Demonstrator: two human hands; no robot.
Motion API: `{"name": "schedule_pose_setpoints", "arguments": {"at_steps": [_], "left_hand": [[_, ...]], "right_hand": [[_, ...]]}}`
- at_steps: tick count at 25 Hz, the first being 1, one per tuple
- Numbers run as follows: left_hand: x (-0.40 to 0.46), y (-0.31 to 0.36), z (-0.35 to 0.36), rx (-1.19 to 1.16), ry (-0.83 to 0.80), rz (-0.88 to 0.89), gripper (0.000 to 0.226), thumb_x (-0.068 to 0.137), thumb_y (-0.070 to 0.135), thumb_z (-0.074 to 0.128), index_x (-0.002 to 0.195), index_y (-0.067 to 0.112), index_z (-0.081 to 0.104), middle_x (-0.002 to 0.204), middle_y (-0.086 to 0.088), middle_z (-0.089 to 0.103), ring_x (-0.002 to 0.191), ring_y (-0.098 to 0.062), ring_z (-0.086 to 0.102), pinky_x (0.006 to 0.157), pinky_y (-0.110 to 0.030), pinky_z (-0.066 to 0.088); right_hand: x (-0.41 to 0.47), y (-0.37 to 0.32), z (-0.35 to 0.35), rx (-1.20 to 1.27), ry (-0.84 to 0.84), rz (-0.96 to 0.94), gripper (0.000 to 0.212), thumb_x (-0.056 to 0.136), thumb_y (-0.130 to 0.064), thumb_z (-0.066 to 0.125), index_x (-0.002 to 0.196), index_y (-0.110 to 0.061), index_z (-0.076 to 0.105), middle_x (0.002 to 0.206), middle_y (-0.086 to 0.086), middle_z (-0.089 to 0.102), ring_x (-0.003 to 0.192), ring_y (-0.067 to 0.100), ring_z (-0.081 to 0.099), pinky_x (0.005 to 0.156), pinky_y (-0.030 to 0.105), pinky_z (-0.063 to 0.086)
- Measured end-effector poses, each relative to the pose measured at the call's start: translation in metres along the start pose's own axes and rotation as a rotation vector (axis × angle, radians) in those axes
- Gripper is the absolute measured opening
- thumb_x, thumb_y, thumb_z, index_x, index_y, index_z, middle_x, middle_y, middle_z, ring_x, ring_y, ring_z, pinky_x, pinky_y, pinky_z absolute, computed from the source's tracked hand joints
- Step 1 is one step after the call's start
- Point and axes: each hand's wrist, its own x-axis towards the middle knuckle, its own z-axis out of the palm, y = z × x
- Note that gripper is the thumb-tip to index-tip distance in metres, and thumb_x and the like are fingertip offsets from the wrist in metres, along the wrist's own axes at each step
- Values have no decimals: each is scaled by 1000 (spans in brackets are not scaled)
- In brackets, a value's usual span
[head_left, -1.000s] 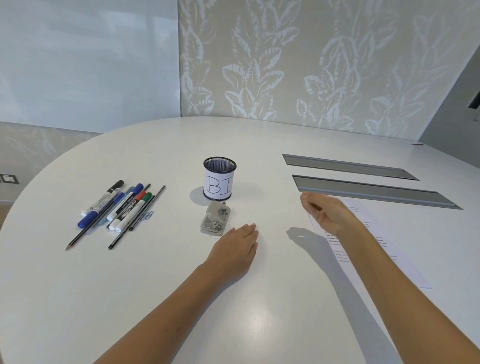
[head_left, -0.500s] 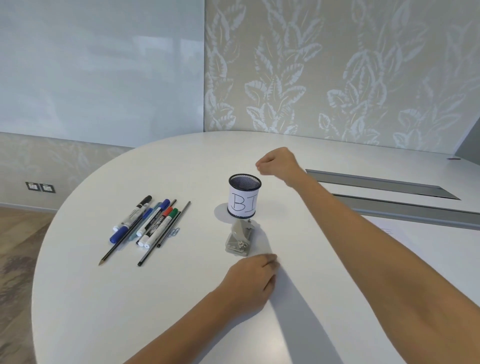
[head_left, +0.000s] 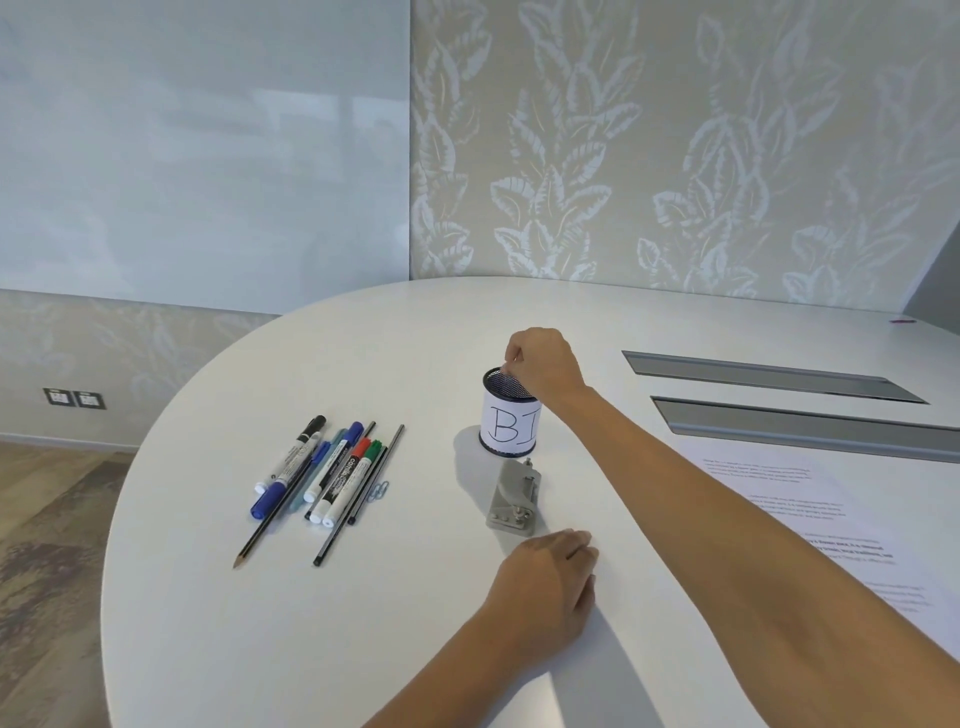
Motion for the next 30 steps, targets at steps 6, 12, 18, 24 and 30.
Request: {"name": "schedule_pose_setpoints", "arguments": {"at_steps": [6,12,18,24,30], "left_hand": [[19,-30,-33,125,241,-188,26,67,7,69,93,7,72,105,-12,70,96,-34,67,69,-35,54],[9,-65,-34,-210,34,-439,44,100,28,37,142,17,38,137,-10,51,119,-30,52,96,-40,43],[-5,-69,-33,-178,-24,-434,47,103,31,22,149,19,23,138,-7,54,128,-23,47,109,-43,27],[-26,-77,-43,-195,11,-461,49,102,30,24,150,16,23,150,-8,43,138,-25,38,116,-47,19],[-37,-71,-41,35,35,-493,41,103,19,28,140,2,34,161,-17,6,143,-32,23,108,-52,33]], "right_hand": [[-59,0,1,361,408,30,32,77,13,48,91,-3,71,98,13,66,84,23,61,77,26,46],[-157,7,46,473,181,265,25,91,-3,51,114,-7,61,114,6,58,100,24,60,88,36,49],[-180,-9,57,328,-67,209,32,103,-20,32,125,-10,52,122,8,58,113,27,55,90,37,44],[-184,-27,57,273,-215,162,46,105,-27,29,148,-12,31,157,7,29,144,20,27,115,31,24],[-208,-27,45,238,-200,179,51,104,-30,31,150,-9,25,158,7,26,145,22,26,116,37,24]]}}
